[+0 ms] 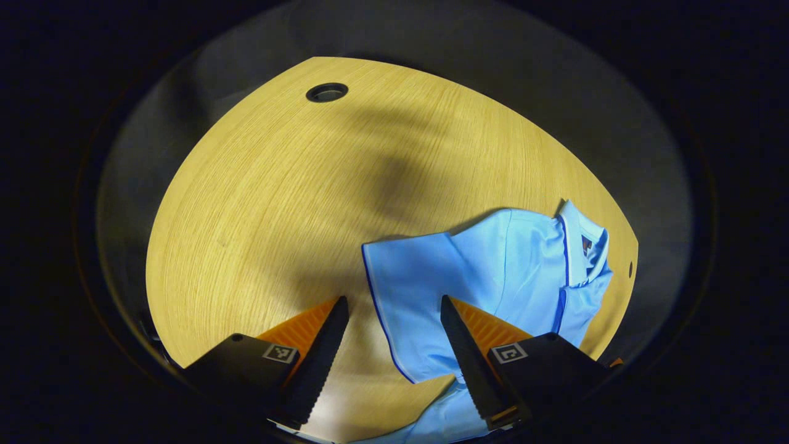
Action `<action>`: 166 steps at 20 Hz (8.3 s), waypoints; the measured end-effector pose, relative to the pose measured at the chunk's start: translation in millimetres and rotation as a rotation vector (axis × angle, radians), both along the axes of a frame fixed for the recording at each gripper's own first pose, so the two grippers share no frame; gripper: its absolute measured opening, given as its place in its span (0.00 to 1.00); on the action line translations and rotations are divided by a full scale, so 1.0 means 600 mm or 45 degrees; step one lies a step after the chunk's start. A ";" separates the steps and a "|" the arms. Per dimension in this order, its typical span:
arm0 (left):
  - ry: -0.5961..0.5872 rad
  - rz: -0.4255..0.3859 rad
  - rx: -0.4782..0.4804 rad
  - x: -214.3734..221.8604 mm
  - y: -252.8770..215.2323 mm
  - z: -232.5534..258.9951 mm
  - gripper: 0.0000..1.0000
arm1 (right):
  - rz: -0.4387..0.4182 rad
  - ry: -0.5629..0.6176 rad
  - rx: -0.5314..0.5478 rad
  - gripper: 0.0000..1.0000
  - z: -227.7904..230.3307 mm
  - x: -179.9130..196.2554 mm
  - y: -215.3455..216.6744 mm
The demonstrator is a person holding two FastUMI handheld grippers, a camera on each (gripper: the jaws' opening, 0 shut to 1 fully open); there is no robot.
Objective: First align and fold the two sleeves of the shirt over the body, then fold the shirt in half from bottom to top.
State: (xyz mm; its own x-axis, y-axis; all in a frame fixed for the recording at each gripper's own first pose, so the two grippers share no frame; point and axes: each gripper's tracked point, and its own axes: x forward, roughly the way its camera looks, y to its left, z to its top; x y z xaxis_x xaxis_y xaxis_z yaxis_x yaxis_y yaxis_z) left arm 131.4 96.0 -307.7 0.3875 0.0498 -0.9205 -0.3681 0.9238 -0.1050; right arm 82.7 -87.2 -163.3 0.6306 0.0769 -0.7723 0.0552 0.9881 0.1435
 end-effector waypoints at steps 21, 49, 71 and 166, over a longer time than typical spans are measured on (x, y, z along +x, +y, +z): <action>-0.093 -0.130 0.197 -0.007 -0.041 0.073 0.11 | 0.045 -0.057 0.011 0.98 0.021 -0.017 0.001; -0.192 -0.623 0.233 0.032 -0.489 0.118 0.11 | -0.069 -0.075 0.099 0.98 0.015 -0.096 -0.171; -0.282 -0.477 0.126 -0.141 -0.309 0.129 1.00 | 0.155 0.099 -0.147 1.00 -0.112 -0.157 -0.024; -0.440 -0.500 0.252 0.093 -0.206 0.154 0.04 | 0.200 -0.204 -0.264 0.00 0.008 0.257 0.198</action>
State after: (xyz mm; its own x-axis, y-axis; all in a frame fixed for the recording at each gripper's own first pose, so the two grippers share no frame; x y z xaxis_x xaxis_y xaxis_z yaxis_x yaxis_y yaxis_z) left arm 187.3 -27.7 -215.4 0.6893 -0.0003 -0.7245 0.0328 0.9990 0.0308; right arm 236.7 31.5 -158.7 0.7384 0.0340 -0.6735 -0.1074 0.9919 -0.0677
